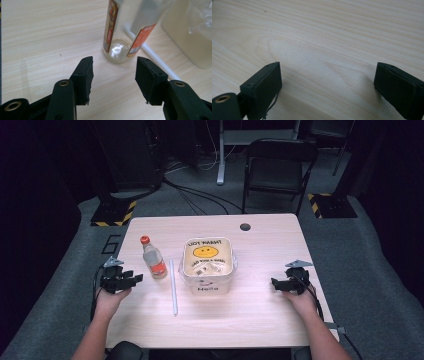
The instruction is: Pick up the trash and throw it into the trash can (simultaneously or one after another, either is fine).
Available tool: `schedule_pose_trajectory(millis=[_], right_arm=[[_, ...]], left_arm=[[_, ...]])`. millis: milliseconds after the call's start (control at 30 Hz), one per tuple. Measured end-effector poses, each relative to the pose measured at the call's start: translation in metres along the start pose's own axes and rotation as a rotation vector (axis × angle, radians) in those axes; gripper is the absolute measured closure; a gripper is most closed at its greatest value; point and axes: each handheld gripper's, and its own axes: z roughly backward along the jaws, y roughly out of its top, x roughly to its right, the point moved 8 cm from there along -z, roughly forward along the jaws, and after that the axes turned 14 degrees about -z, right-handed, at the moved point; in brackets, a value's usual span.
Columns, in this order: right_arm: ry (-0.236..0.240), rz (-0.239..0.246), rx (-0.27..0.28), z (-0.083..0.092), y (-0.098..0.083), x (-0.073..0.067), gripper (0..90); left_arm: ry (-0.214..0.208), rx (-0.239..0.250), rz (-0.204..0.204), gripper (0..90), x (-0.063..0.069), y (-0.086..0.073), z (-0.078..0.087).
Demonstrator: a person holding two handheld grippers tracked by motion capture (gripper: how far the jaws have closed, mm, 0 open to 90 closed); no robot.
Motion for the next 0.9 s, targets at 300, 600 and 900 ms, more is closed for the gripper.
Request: schedule_pose_trajectory(millis=[300, 600, 900], right_arm=[[-0.001, 0.006, 0.001, 0.001, -0.001, 0.0, 7.1], [-0.001, 0.006, 0.001, 0.001, -0.001, 0.0, 7.1], [0.0, 0.004, -0.001, 0.001, -0.001, 0.0, 7.0]], left_arm=[[0.0, 0.038, -0.041, 47.6, 0.002, 0.026, 0.017], [-0.007, 0.08, -0.025, 48.3, -0.003, 0.049, 0.033], [-0.02, 0.091, -0.067, 49.7, -0.004, 0.069, 0.041]])
